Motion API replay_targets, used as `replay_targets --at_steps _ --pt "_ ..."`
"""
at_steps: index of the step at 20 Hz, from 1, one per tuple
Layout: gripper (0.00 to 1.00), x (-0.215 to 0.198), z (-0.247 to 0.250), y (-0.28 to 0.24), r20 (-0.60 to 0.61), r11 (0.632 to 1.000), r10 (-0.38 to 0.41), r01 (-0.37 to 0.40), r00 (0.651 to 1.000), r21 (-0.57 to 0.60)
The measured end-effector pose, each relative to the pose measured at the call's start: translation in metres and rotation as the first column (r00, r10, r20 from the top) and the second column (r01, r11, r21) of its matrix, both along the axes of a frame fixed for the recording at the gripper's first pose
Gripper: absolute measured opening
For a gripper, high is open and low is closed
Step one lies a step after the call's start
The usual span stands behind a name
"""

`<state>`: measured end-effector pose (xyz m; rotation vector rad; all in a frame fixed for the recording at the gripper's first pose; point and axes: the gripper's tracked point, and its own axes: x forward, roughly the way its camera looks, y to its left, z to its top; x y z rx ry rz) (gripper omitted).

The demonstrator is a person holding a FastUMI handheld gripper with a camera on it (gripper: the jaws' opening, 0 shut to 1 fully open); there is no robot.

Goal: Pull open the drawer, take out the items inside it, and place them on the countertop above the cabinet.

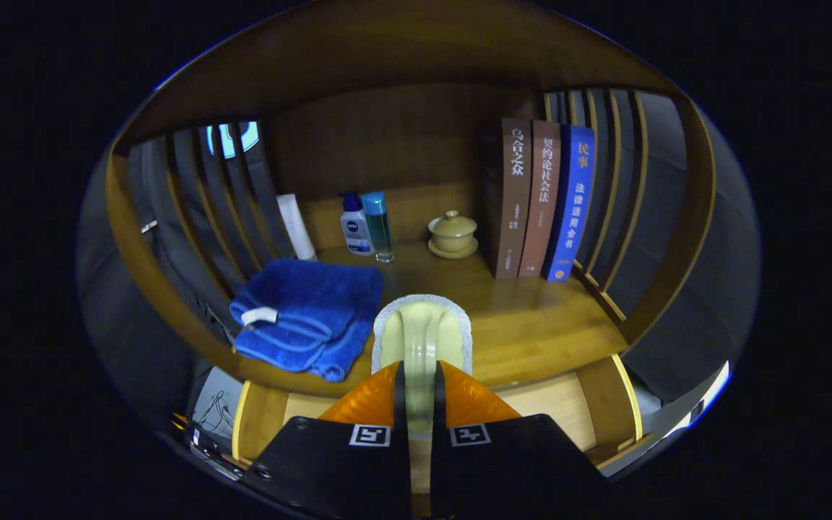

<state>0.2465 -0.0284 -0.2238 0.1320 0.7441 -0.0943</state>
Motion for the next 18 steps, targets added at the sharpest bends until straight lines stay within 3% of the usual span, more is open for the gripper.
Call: replay_targets --at_steps 5,13,15,18 --pt "0.15 0.056 -0.032 -0.003 -0.093 1.0 0.022 -0.022 0.995 0.003" --pt "0.16 0.094 -0.063 -0.015 -0.161 0.999 0.026 -0.031 0.987 -0.027" --pt "0.23 0.095 -0.063 -0.012 -0.168 0.999 0.029 -0.032 0.985 -0.017" --pt "0.62 0.095 -0.067 -0.01 -0.159 0.999 0.032 -0.031 0.987 0.007"
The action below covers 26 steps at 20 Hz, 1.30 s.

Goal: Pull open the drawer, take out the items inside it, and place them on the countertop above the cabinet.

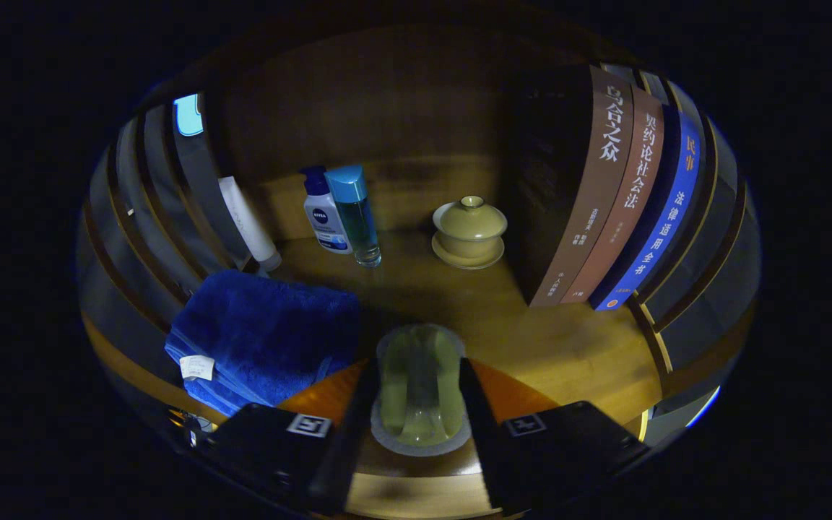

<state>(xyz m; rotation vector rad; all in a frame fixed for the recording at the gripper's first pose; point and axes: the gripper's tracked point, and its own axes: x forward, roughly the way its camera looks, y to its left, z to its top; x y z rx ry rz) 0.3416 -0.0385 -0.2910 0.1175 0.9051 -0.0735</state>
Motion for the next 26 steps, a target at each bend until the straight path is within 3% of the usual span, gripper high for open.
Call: replay_targets --at_steps 2,5,11,19,23,26 --pt "0.89 -0.001 0.002 0.0 0.014 1.0 0.0 0.0 1.0 0.006" --pt "0.99 -0.008 0.016 0.004 0.059 1.0 -0.002 0.001 0.998 0.028" --pt "0.99 -0.066 0.065 0.013 0.224 0.999 -0.017 0.008 0.974 0.041" --pt "1.0 -0.208 0.115 0.028 0.495 1.0 -0.016 0.015 0.869 0.006" --pt "0.99 -0.278 0.124 0.02 0.596 0.998 -0.042 0.063 0.802 -0.014" --pt "0.99 -0.321 0.108 0.022 0.607 0.995 0.015 0.051 0.795 -0.091"
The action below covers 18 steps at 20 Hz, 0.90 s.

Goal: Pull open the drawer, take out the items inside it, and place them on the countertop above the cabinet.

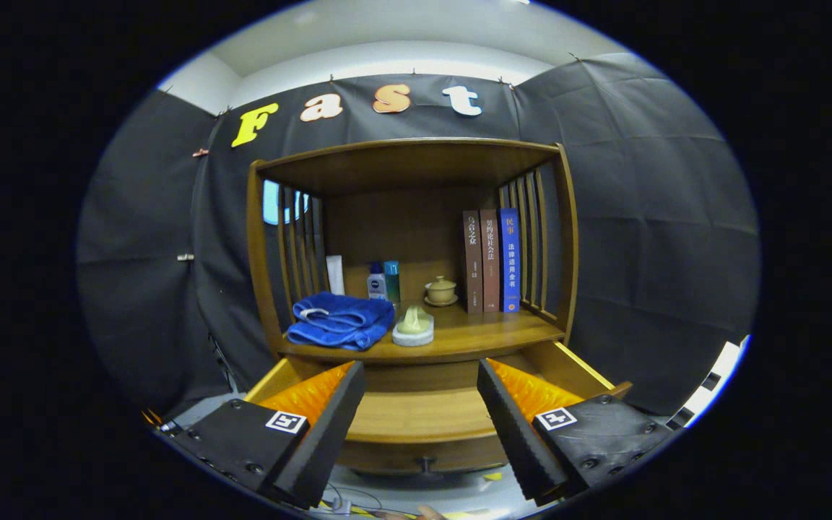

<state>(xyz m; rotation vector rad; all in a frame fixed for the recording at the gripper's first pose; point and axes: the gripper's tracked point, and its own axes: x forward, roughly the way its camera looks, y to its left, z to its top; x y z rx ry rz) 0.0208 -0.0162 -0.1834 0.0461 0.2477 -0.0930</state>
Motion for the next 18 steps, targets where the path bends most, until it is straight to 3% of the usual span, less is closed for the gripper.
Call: replay_targets --at_steps 3,7,18 --pt "0.99 -0.029 -0.02 0.005 0.01 0.999 0.019 -0.018 1.0 -0.028" --pt "0.99 -0.05 -0.062 0.018 -0.013 0.999 0.045 -0.045 0.999 0.031" --pt "1.0 -0.006 -0.135 0.001 -0.098 0.999 0.023 -0.018 0.995 0.05"
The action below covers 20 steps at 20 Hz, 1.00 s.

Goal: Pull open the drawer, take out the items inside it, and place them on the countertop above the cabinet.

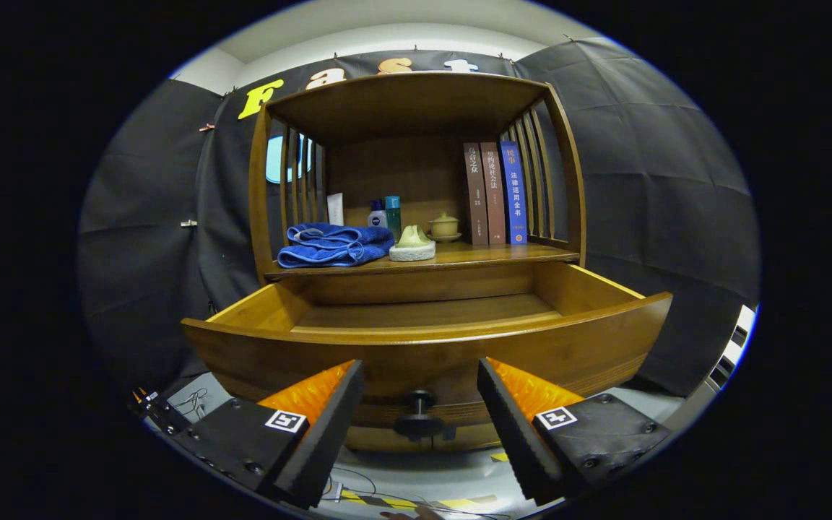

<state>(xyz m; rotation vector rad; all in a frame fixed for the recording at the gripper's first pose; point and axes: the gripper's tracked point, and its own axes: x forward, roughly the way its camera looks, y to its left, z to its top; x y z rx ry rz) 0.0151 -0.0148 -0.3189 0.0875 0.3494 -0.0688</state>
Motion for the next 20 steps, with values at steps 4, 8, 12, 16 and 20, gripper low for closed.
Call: replay_targets --at_steps 4,8,12,16,20 --pt "0.99 0.007 0.0 -0.002 0.006 1.0 -0.015 0.015 1.0 -0.012" --pt "1.0 0.025 -0.003 -0.002 -0.002 1.0 -0.017 0.017 1.0 -0.012" --pt "1.0 0.065 -0.002 -0.004 -0.007 1.0 -0.02 0.02 1.0 -0.009" --pt "0.99 0.096 -0.009 -0.006 0.002 1.0 -0.017 0.017 1.0 0.003" --pt "1.0 0.129 -0.016 -0.009 0.008 1.0 -0.015 0.015 1.0 0.005"
